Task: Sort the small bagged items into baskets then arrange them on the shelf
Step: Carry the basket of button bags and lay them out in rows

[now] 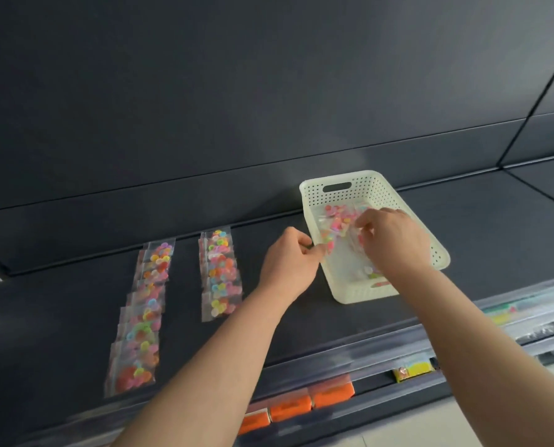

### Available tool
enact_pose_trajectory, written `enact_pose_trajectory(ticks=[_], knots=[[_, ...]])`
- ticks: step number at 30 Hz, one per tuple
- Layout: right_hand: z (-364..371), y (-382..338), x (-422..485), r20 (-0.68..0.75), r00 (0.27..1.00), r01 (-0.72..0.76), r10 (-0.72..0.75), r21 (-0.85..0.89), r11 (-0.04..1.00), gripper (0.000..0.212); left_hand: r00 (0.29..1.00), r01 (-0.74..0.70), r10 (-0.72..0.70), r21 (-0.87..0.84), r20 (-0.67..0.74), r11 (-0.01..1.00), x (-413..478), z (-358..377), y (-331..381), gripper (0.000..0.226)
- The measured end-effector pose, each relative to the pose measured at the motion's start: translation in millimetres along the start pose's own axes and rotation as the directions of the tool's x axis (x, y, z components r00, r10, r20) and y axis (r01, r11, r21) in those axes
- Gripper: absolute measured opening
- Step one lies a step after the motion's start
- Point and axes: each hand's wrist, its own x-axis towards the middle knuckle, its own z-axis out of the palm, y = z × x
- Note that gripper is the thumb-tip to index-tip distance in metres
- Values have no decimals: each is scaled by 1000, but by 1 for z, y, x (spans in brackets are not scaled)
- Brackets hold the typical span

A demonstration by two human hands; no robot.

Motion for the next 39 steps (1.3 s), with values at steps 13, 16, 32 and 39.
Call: enact_pose_trajectory(ticks=[13, 16, 32, 39], knots=[[43, 26, 60, 269, 932, 274, -245, -75, 959, 24, 985, 147, -151, -51, -89, 988, 4, 38, 20, 32], [44, 28, 65, 173, 963, 201, -209, 60, 978, 22, 981, 165, -170, -55, -94, 985, 2, 39, 23, 34], [7, -45, 20, 302, 865, 59, -401, 732, 678, 14, 973, 74, -144, -349, -179, 934, -28, -24, -7, 7], [34, -71, -27, 658, 639, -495, -399, 749, 441, 45, 918, 178, -361, -643, -165, 745, -51, -53, -45, 10]])
